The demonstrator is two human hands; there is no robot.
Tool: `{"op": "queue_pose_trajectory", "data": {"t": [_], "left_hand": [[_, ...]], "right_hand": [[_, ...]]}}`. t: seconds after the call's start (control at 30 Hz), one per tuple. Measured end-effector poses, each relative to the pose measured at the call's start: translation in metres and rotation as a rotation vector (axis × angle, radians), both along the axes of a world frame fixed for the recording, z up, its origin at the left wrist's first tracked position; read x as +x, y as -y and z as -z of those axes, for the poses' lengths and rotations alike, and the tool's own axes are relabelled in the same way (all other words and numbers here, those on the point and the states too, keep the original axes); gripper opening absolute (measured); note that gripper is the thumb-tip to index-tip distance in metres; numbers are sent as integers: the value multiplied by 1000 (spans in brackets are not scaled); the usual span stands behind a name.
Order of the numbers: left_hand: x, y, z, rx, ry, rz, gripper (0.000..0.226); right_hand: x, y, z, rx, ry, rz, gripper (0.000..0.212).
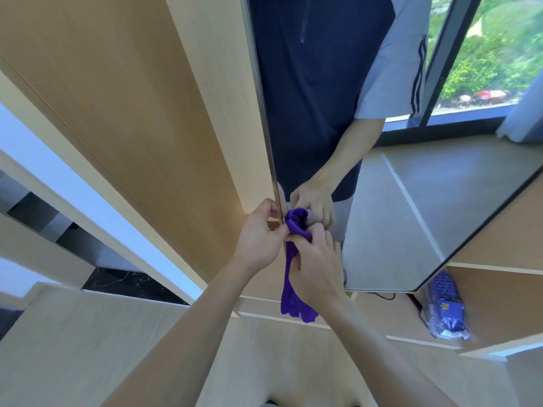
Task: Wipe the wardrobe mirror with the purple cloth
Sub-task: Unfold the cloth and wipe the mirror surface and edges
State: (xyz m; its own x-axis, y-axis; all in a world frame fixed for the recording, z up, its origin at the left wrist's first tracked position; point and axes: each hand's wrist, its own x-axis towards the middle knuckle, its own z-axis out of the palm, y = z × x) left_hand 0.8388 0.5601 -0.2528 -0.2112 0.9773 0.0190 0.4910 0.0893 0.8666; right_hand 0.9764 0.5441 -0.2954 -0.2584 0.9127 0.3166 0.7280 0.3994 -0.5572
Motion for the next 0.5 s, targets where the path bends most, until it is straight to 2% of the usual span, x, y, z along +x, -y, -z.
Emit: {"op": "queue_pose_trajectory", "data": {"t": [0.17, 0.33, 0.4, 0.5], "left_hand": [[-1, -1, -3, -26, -23, 27, 17], [0, 0, -5, -24, -41, 16, 17], [2, 1, -5, -22, -50, 10, 18], [4, 1, -5, -13, -27, -16, 19]], "right_hand": [[3, -2, 0, -296, -142, -58, 34], [2, -10, 6, -623, -479, -73, 25], [1, -13, 7, -677, -570, -86, 25], [1, -17, 6, -635, -688, -60, 23]]}}
